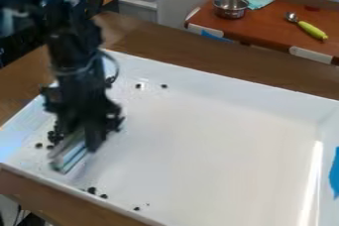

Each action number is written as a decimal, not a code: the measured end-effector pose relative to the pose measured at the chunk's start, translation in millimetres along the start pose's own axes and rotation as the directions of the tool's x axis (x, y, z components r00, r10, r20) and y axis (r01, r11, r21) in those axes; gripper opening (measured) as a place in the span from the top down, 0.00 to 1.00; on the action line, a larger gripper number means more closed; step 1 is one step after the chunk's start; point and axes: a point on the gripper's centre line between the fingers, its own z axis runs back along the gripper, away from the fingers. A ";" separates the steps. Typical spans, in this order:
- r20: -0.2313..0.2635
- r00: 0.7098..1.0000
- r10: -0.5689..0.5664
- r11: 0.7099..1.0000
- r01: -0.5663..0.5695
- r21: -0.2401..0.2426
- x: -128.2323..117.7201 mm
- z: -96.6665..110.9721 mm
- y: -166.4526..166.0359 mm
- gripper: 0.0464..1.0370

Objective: Sweep into pile

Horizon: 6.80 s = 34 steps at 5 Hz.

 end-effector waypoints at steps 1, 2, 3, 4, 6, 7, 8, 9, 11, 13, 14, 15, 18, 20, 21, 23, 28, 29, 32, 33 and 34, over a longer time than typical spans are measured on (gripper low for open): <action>-0.005 1.000 0.001 1.000 -0.001 -0.003 1.4 3.9 -34.7 0.66; -0.014 1.000 0.006 1.000 -0.006 -0.005 -0.8 -2.4 -61.7 0.66; 0.019 1.000 0.008 1.000 -0.008 -0.001 -1.3 -8.7 -86.6 0.66; 0.042 0.999 0.008 1.000 -0.009 0.014 -3.8 -16.0 -93.6 0.66; 0.069 0.998 0.003 1.000 -0.004 0.013 -11.0 -26.5 -89.0 0.66; 0.066 0.998 0.008 1.000 -0.008 0.007 -12.9 -25.3 -71.1 0.66; 0.067 0.998 0.003 1.000 -0.005 0.017 -12.8 -25.1 -47.2 0.66; 0.091 0.996 0.007 1.000 -0.009 0.029 -6.6 -25.3 -26.3 0.66; 0.111 0.993 -0.027 0.997 0.018 0.078 -3.3 -25.0 27.5 0.66; 0.097 0.994 -0.046 0.995 0.037 0.089 -7.6 -22.2 42.2 0.66; 0.057 0.998 0.038 0.999 -0.039 0.010 -1.4 -7.2 23.6 0.66; 0.092 0.991 0.100 0.994 -0.096 -0.046 31.4 18.0 0.4 0.66; 0.070 0.981 0.181 0.982 -0.185 0.044 82.0 -22.6 -25.6 0.66; 0.161 0.972 0.171 0.978 -0.187 0.092 104.2 -34.4 -16.7 0.66; 0.167 0.968 0.188 0.975 -0.204 0.086 107.9 -35.3 -8.6 0.66; 0.183 0.957 0.224 0.968 -0.241 0.075 107.0 -34.2 31.8 0.66; 0.086 0.977 0.195 0.979 -0.198 0.037 41.0 -20.1 60.8 0.66; 0.063 0.985 0.161 0.987 -0.159 -0.035 36.1 -1.2 30.7 0.66; 0.079 0.996 -0.033 0.999 0.033 0.000 -2.1 -25.2 -4.6 0.66; 0.088 0.994 -0.057 0.998 0.057 -0.002 -9.0 -25.1 -0.6 0.66; 0.085 0.995 -0.050 0.999 0.050 0.009 -11.0 -23.9 14.0 0.66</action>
